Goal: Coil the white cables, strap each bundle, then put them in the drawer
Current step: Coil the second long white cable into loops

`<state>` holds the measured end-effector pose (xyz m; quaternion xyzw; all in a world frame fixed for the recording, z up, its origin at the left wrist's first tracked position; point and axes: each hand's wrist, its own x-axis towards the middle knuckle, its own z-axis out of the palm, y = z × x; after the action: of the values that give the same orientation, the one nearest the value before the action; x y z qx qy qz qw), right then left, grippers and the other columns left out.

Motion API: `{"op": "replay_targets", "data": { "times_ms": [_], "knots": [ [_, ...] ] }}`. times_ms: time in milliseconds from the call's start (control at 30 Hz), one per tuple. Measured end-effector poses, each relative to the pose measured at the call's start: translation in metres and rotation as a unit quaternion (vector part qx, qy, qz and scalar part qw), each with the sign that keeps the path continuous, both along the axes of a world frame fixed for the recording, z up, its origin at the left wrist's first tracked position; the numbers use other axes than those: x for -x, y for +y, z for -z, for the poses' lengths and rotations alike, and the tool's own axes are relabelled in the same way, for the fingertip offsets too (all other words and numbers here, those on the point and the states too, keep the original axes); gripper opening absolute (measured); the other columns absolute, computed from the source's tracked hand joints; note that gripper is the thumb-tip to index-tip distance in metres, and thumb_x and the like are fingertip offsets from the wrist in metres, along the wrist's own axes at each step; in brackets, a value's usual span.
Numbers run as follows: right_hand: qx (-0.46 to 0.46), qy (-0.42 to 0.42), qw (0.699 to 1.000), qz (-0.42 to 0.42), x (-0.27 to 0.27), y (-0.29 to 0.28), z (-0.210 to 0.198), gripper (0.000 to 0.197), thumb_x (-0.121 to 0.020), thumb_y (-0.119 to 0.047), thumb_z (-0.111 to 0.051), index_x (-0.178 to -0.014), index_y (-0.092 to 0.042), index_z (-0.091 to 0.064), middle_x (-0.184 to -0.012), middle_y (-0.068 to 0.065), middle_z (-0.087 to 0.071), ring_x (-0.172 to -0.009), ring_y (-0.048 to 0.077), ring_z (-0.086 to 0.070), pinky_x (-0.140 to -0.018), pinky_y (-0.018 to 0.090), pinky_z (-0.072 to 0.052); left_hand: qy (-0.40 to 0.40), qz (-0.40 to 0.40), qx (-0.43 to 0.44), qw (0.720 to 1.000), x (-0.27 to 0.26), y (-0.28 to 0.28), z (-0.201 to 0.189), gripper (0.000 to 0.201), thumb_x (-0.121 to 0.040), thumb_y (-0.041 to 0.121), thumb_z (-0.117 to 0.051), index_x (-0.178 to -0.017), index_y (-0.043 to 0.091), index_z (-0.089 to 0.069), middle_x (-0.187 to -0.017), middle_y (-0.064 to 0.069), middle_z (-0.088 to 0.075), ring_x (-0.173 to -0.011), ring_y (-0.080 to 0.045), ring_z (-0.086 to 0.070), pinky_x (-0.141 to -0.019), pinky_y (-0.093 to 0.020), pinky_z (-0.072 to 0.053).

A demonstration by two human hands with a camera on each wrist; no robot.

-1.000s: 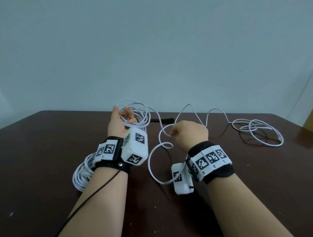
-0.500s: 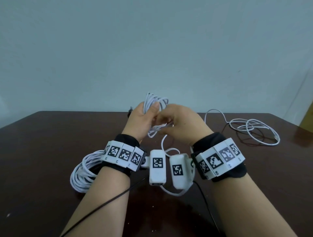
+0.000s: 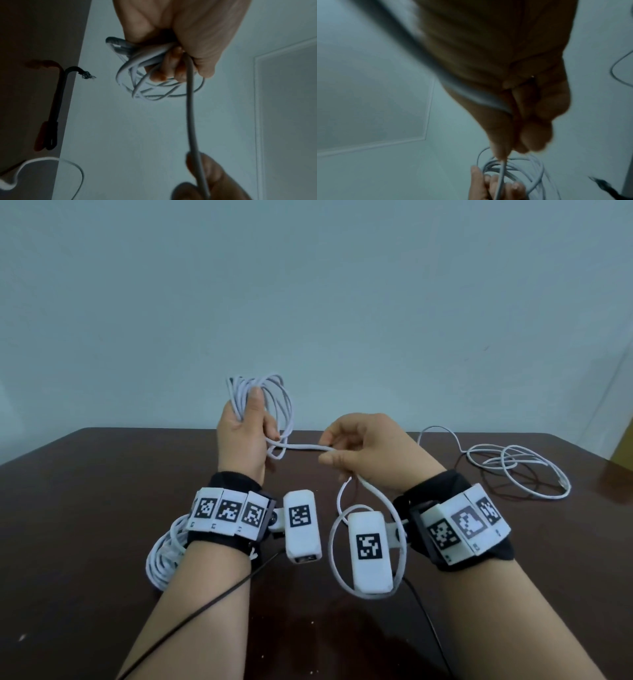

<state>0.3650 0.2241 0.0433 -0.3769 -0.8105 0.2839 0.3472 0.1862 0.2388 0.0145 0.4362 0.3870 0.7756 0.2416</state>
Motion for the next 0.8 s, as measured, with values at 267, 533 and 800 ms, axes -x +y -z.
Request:
{"op": "replay_targets", "data": {
  "times_ms": [267, 533, 800],
  "knots": [
    [-0.182, -0.022, 0.983, 0.014, -0.004, 0.007, 0.004, 0.014, -0.079, 0.001, -0.064, -0.081, -0.010, -0.073, -0.077, -0.004, -0.066, -0.074, 0.009, -0.060, -0.070, 0.014, -0.044, 0.170, 0.215, 0.114, 0.955, -0.020, -0.007, 0.002, 0.022, -0.098, 0.025, -0.047, -0.092, 0.007, -0.057, -0.054, -0.005, -0.064, -0.044, -0.018, -0.059, -0.049, -0.026, -0.049],
    [-0.151, 0.113, 0.969, 0.159, -0.006, 0.014, 0.006, 0.026, -0.071, -0.025, -0.080, -0.068, -0.020, -0.054, -0.061, -0.006, -0.062, -0.053, 0.003, -0.052, -0.054, 0.016, -0.043, 0.039, 0.334, 0.154, 0.929, -0.031, -0.007, 0.000, 0.036, -0.099, 0.035, -0.043, -0.071, 0.012, -0.040, -0.040, -0.002, -0.036, -0.028, -0.007, -0.021, -0.037, -0.013, -0.019],
    [0.241, 0.143, 0.956, -0.089, -0.007, -0.002, -0.004, 0.040, -0.078, -0.016, -0.071, -0.110, -0.011, -0.047, -0.078, 0.014, -0.073, -0.063, 0.024, -0.069, -0.068, 0.035, -0.054, 0.035, 0.116, 0.089, 0.989, -0.014, 0.011, 0.012, 0.030, -0.098, 0.033, -0.048, -0.073, 0.017, -0.050, -0.044, 0.004, -0.039, -0.034, -0.008, -0.029, -0.037, -0.017, -0.026]
  ]
}}
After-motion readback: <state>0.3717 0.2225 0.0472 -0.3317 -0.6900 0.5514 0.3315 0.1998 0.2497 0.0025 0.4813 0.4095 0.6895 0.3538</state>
